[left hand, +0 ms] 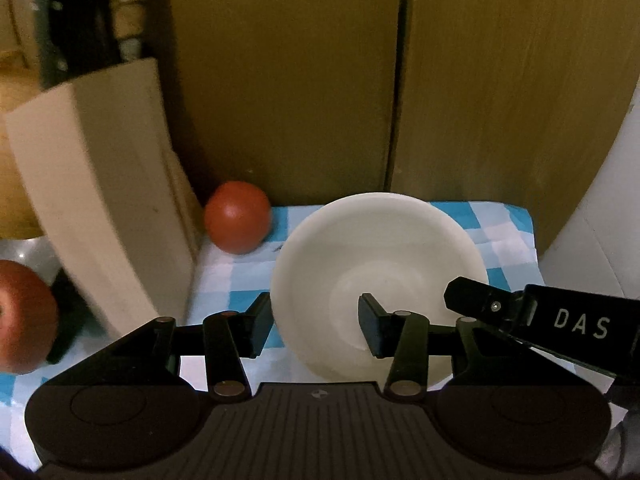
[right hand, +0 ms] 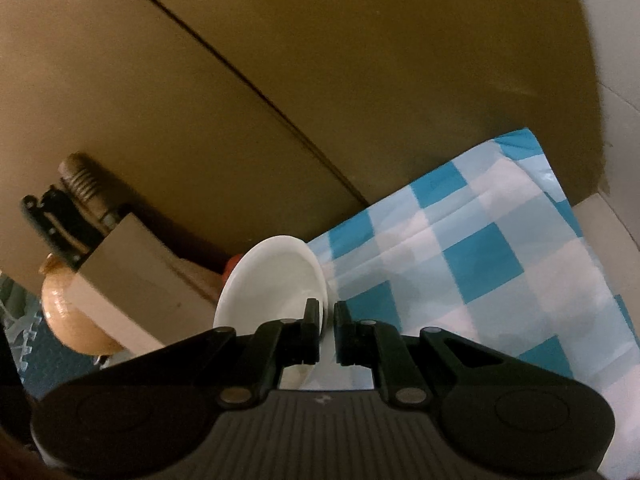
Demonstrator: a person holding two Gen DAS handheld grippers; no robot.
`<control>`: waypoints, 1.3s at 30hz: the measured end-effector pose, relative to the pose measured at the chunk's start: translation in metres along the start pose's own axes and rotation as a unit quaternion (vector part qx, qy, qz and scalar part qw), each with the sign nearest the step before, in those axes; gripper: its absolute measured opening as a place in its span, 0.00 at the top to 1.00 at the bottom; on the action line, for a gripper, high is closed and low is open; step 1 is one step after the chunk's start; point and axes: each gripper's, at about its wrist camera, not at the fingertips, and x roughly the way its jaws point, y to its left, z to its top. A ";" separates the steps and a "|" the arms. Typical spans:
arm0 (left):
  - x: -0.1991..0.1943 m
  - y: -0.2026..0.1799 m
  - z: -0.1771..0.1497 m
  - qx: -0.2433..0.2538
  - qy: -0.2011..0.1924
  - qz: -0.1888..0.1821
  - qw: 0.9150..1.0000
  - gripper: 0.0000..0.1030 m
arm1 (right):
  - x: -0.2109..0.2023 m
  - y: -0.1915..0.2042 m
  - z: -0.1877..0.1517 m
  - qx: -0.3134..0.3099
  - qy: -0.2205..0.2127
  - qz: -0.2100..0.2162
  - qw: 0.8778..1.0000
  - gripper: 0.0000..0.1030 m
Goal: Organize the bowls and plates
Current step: 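Carry the small bowl with the right gripper toward the stacked bowls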
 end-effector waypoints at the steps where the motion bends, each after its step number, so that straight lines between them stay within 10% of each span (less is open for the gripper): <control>1: -0.005 0.002 -0.001 0.000 -0.004 0.000 1.000 0.47 | -0.003 0.003 -0.002 -0.001 0.000 0.002 1.000 0.90; 39: -0.129 0.066 -0.099 -0.033 -0.053 -0.023 0.998 0.41 | -0.101 0.068 -0.116 -0.071 0.014 0.019 0.997 0.90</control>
